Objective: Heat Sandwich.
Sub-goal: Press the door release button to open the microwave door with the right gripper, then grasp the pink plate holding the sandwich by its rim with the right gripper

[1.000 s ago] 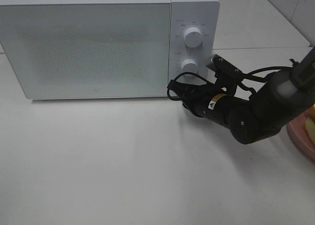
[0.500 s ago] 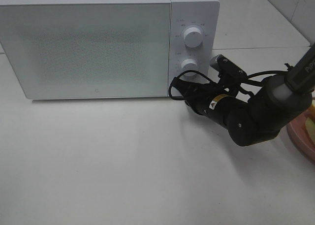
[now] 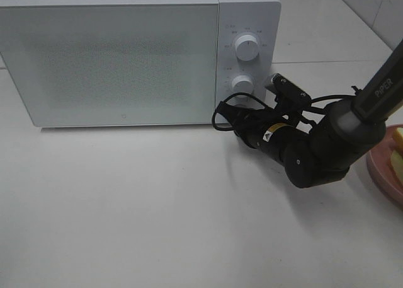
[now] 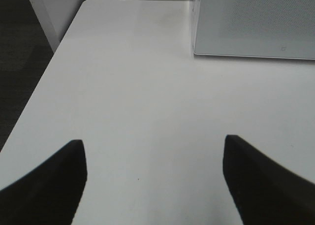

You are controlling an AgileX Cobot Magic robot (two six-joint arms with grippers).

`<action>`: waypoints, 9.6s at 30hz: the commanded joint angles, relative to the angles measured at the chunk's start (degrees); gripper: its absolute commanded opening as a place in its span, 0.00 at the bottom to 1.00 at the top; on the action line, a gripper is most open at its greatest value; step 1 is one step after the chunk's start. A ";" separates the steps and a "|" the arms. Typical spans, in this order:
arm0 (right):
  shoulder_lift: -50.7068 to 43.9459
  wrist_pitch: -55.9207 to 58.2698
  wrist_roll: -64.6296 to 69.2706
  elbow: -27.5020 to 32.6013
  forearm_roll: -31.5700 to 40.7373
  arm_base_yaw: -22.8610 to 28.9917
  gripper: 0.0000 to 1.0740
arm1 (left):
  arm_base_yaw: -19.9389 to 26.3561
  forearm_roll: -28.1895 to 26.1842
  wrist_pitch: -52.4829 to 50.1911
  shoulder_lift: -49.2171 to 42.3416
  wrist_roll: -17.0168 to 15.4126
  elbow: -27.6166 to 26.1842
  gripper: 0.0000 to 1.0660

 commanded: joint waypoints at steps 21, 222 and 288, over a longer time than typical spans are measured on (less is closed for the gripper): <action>-0.40 -12.15 -2.92 -0.92 4.47 -0.17 0.00 | 0.06 0.29 -1.03 -0.97 -0.11 0.17 0.69; -35.18 114.59 -34.55 -21.54 -11.69 -25.21 0.64 | 0.06 0.34 -1.03 -0.97 -0.06 0.17 0.69; -12.72 93.28 -23.72 -13.29 -22.29 -26.99 0.00 | 0.06 0.34 -1.03 -0.97 -0.06 0.17 0.69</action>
